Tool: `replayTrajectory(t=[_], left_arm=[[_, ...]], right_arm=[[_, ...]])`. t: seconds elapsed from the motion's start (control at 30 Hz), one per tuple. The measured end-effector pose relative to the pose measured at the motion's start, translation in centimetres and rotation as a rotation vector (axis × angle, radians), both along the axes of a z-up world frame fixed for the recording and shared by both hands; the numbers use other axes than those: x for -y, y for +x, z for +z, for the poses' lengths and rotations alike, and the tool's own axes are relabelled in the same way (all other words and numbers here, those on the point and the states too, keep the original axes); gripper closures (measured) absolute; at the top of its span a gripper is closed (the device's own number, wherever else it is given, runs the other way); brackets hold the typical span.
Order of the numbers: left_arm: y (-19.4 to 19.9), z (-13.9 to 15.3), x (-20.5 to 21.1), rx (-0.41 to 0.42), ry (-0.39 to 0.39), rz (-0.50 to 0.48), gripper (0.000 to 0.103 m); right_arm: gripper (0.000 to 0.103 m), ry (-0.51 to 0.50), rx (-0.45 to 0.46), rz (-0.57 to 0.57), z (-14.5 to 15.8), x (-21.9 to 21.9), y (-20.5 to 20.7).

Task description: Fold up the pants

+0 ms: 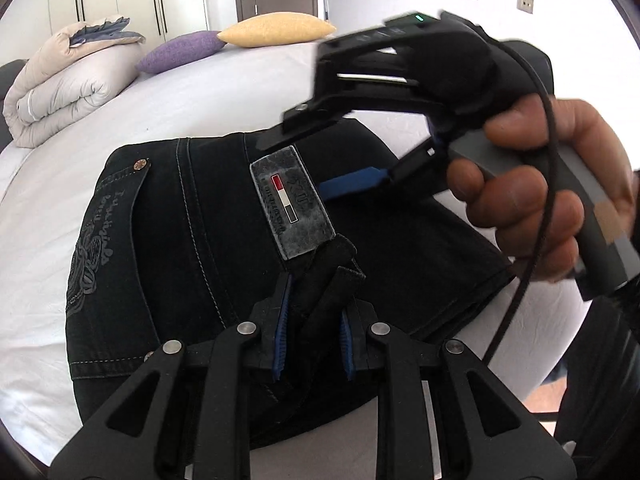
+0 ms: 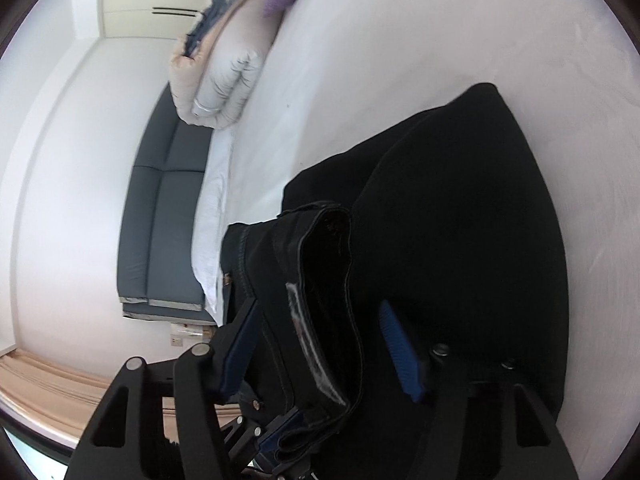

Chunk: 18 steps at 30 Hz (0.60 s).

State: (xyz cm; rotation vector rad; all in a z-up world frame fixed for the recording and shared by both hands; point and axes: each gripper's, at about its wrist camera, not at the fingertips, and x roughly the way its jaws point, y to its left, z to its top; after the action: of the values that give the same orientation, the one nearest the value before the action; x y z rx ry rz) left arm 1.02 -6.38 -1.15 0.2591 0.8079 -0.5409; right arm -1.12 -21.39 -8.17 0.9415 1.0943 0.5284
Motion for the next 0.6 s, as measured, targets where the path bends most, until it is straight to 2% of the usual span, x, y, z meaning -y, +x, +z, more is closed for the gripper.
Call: replayTrajectory(t=[0.17,0.27,0.33,0.43,0.5,0.53,0.6], left_arm=[[1.0,-0.2,-0.1,-0.016,-0.014,0.008,0.083],[0.3,-0.6,0.1,-0.022,-0.020,0.007,0.083],[-0.6,-0.8,0.1,-0.028,-0.026,0.005,0.083],[-0.6,-0.9,0.8,-0.035,-0.032,0.005,0.083],[-0.2,-0.7,-0.4,-0.038,-0.036,0.008,0.083],[-1.6,-0.7,-0.3,-0.040,-0.038,0.007,0.083],[-1.6,-0.4,-0.5,-0.047,-0.046,0.009,0.083]], right_arm=[[0.041,-0.089,-0.015,0.040,0.5,-1.7,1.6],[0.053,-0.122,-0.028,0.044,0.6,-2.6,2.8],[0.067,-0.140,-0.029,0.051,0.5,-2.9,2.8],[0.082,-0.169,-0.012,0.058,0.8,-4.0,3.4],[0.088,-0.192,0.011,0.062,1.2,-4.5,3.5],[0.089,-0.209,0.024,0.064,1.6,-4.8,3.5],[0.091,-0.237,0.048,0.065,2.1,-5.1,3.2]])
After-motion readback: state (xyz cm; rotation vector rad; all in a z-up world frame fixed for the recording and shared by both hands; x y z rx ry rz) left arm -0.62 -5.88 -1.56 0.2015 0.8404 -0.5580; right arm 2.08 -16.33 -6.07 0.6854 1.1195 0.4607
